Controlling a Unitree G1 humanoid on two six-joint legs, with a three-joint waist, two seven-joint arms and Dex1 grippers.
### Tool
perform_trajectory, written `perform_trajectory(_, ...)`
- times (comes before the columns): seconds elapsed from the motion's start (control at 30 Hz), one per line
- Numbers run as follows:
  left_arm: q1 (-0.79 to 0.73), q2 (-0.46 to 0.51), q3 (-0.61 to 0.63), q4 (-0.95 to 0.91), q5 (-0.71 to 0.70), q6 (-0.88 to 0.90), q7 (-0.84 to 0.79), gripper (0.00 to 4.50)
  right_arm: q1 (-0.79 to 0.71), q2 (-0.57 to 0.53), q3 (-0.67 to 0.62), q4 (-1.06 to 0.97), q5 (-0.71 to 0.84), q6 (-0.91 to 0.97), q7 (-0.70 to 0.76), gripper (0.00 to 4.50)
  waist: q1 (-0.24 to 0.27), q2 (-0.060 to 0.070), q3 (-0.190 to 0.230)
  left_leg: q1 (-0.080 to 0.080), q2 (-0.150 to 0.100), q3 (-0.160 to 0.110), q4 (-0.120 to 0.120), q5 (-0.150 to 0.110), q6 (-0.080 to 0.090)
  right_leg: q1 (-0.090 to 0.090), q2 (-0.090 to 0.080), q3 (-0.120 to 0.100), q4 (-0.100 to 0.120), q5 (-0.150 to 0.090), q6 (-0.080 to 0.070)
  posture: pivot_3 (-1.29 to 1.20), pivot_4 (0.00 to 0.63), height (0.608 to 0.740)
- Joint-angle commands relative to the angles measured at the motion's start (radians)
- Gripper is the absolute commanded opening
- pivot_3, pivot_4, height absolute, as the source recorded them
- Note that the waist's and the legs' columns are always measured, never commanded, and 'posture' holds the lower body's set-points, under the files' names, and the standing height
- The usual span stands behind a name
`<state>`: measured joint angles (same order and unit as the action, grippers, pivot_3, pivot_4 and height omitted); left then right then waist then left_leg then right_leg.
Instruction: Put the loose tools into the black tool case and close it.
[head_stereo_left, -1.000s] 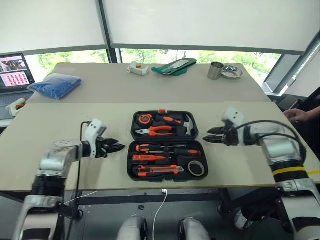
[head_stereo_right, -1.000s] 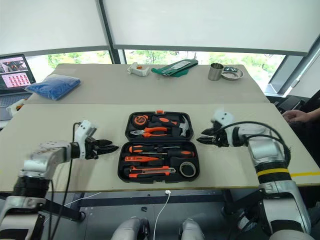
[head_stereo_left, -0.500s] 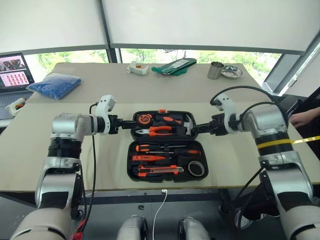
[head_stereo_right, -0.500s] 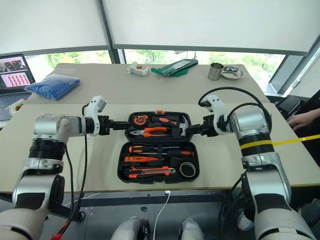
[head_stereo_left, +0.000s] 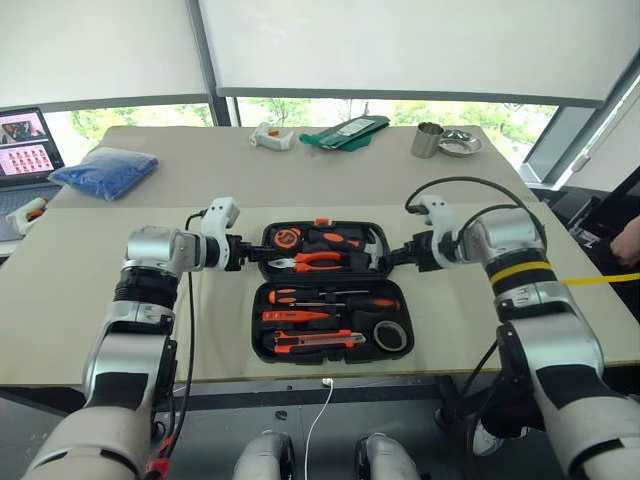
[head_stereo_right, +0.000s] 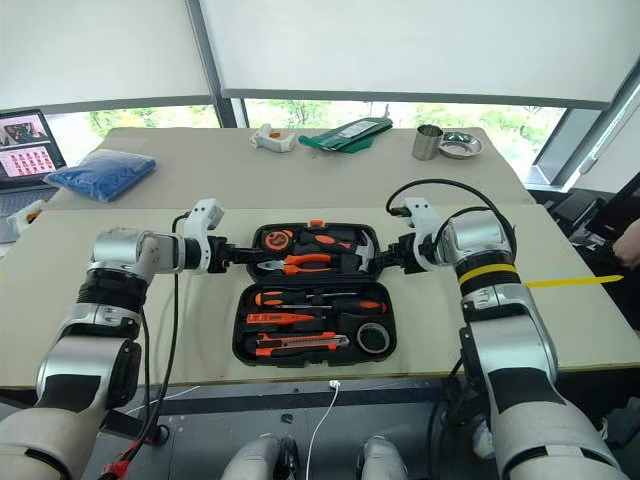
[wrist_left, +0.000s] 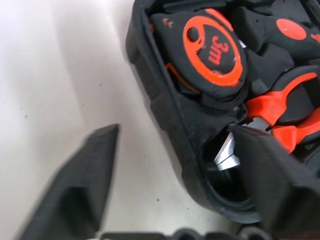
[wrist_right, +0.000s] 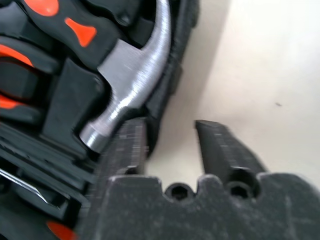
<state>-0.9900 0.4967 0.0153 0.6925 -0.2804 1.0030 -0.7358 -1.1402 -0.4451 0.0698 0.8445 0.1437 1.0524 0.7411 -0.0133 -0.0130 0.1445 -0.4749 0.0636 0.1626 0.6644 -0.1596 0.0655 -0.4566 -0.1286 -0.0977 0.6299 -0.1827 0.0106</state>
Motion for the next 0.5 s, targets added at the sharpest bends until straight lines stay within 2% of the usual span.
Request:
perform_trajectory(0.03, -0.026, -0.012, 0.038, -0.002, -0.025, -0.005, -0.006, 1.88, -0.026, -0.006, -0.043, 0.043, 0.0, -0.017, -0.053, 0.01, 0.0, 0.0, 0.0, 0.0, 0.0, 0.0, 0.0, 0.0, 0.0, 0.0, 0.0, 0.0, 0.0, 0.0, 0.0, 0.0, 0.15, 0.74)
perform_trajectory(0.2, 0.038, -0.034, 0.123, 0.0, -0.059, -0.084, 0.013, 0.12, 0.021, 0.011, -0.126, -0.037, 0.053, -0.101, -0.064, 0.0, -0.001, 0.0, 0.0, 0.001, 0.0, 0.0, 0.0, 0.0, -0.002, 0.0, 0.0, 0.0, 0.0, 0.001, 0.0, 0.0, 0.15, 0.74)
perform_trajectory(0.33, 0.113, -0.064, 0.237, -0.097, -0.132, -0.261, -0.016, 0.05, 0.135, 0.01, -0.19, -0.264, 0.108, -0.308, -0.015, 0.0, -0.004, 0.0, 0.0, 0.001, 0.001, -0.001, 0.0, 0.001, -0.003, 0.0, 0.0, 0.0, 0.001, 0.002, 0.0, 0.0, 0.15, 0.74)
perform_trajectory(0.5, 0.255, -0.086, 0.249, -0.217, -0.1, -0.618, -0.066, 0.05, 0.326, -0.012, -0.198, -0.527, 0.092, -0.637, 0.019, 0.0, -0.003, 0.0, 0.001, -0.001, 0.0, 0.001, -0.001, 0.001, -0.003, -0.002, 0.0, 0.0, 0.0, 0.002, 0.0, 0.0, 0.15, 0.74)
